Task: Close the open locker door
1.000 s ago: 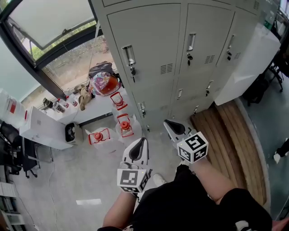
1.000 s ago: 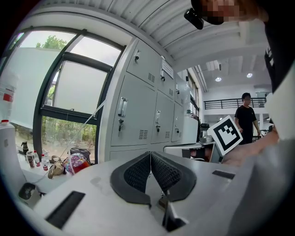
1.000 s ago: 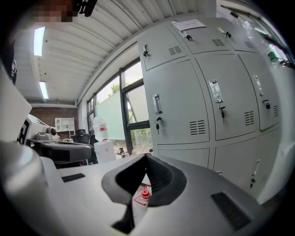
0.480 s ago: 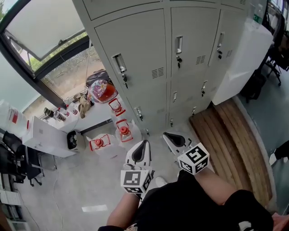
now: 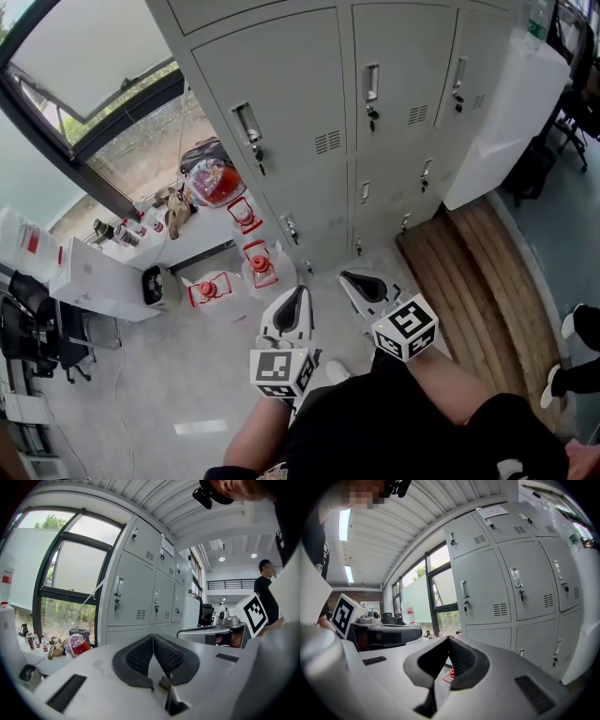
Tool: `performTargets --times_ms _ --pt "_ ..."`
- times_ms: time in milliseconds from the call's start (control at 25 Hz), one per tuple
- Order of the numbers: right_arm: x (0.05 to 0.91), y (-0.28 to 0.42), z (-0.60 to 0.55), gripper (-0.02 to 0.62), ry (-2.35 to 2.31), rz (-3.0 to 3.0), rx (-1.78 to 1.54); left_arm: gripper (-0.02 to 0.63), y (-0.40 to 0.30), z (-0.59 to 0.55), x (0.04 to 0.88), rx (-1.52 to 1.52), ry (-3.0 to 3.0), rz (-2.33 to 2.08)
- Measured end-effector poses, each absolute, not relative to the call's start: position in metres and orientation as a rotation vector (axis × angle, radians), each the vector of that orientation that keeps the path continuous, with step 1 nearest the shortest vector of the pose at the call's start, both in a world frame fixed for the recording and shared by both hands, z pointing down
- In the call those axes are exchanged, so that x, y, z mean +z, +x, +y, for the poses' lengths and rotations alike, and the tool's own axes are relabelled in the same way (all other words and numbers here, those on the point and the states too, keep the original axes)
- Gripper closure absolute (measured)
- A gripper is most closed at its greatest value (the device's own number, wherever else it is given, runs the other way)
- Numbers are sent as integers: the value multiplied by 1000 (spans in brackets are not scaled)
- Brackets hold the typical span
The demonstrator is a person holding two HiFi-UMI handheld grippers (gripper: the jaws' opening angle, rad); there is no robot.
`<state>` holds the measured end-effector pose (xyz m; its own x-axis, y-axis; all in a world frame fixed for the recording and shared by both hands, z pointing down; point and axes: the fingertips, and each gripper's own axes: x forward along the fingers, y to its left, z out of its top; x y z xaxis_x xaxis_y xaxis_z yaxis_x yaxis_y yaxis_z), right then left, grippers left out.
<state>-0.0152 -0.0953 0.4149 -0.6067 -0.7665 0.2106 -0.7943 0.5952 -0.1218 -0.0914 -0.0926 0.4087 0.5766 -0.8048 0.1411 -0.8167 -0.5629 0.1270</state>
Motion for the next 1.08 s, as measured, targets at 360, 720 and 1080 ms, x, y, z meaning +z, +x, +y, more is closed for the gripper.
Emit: performTargets --times_ms 360,720,1080 --pt "412 -23 -92 542 1321 -2684 294 588 -96 -87 409 97 2635 -1354" --pt "410 -30 -92 541 1308 -2687 286 588 -101 -86 410 88 2631 -1358" --pt "413 -35 -91 543 1298 -2683 292 589 -105 -86 409 85 2630 -1357"
